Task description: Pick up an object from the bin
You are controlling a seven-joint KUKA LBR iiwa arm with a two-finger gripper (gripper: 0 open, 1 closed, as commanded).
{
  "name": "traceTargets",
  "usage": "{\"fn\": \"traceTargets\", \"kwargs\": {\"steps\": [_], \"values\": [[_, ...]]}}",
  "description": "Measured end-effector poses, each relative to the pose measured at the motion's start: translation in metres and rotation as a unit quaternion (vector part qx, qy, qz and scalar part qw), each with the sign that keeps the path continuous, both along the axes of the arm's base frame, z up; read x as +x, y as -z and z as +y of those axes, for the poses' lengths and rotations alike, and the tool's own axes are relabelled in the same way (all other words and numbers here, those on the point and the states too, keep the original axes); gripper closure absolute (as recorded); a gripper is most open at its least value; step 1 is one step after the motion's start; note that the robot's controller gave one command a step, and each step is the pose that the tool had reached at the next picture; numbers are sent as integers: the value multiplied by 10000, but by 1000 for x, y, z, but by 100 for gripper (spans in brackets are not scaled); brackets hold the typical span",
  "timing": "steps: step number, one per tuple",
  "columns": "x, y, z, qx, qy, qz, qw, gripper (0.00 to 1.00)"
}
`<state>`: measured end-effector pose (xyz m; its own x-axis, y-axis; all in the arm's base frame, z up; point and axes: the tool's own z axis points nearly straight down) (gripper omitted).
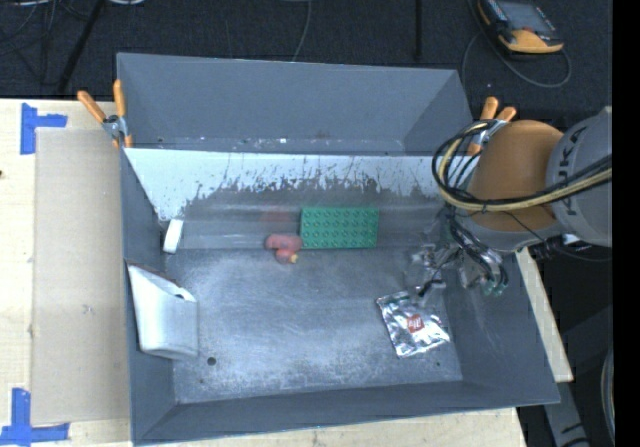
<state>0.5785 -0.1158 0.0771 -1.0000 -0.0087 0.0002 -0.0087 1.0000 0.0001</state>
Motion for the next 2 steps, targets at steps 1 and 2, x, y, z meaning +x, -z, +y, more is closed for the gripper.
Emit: {"fn": "traceTargets", "kwargs": {"steps": [1, 2], "values": [[-36, -15, -17, 0, 1373, 10, 9905, 100], [-36, -15, -15, 1, 1351, 6, 9908, 0]]}}
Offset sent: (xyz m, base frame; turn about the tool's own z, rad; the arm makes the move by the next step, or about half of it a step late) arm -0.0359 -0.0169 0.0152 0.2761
